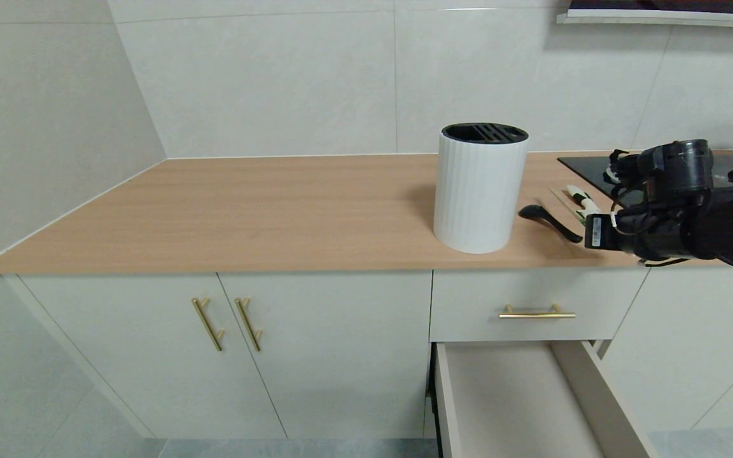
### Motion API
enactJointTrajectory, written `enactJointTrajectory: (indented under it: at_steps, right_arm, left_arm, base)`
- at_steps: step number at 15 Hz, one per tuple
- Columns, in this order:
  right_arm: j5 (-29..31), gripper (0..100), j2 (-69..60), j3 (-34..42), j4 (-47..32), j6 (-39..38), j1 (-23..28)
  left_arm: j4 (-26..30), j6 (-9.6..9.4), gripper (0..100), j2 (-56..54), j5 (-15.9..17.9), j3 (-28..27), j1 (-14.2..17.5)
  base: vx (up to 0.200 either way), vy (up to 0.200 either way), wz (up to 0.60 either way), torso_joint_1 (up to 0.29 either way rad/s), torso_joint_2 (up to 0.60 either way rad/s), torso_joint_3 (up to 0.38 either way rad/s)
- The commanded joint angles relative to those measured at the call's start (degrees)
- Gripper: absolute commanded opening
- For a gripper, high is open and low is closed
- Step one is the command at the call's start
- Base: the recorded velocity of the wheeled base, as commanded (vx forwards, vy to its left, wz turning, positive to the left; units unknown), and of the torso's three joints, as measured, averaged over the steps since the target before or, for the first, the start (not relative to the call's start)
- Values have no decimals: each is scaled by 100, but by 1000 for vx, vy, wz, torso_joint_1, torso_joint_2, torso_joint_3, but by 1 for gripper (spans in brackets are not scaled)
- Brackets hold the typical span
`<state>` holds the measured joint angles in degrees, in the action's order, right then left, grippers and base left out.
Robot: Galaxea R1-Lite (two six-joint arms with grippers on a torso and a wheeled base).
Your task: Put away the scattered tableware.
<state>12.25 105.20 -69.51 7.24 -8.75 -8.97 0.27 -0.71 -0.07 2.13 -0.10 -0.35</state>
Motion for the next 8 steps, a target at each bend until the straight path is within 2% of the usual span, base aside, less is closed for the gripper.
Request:
enactJointTrajectory:
  at_steps: [1, 3, 4, 7, 8]
  right_arm:
    - [-3, 0, -1107, 676, -320, -83, -386]
    - [-3, 0, -1652, 983, -592, -92, -588]
    - [-12, 0, -2215, 1247, -1041, -100, -773]
    - [-74, 0, -2918, 1396, -1911, -118, -957]
    - [-329, 0, -3217, 1484, -2420, -118, -1019]
  left_arm:
    - [0, 0, 100, 7, 6, 1, 0]
    - [0, 0, 100, 7, -2, 1, 0]
    - [0, 0, 100, 7, -2, 1, 0]
    - [0, 0, 100, 7, -2, 1, 0]
    - [0, 0, 100, 7, -2, 1, 0]
  base:
    - [0, 0, 0, 0, 0, 0]
    - [0, 0, 0, 0, 0, 0]
    - [0, 0, 0, 0, 0, 0]
    - [0, 0, 0, 0, 0, 0]
    - [0, 0, 0, 0, 0, 0]
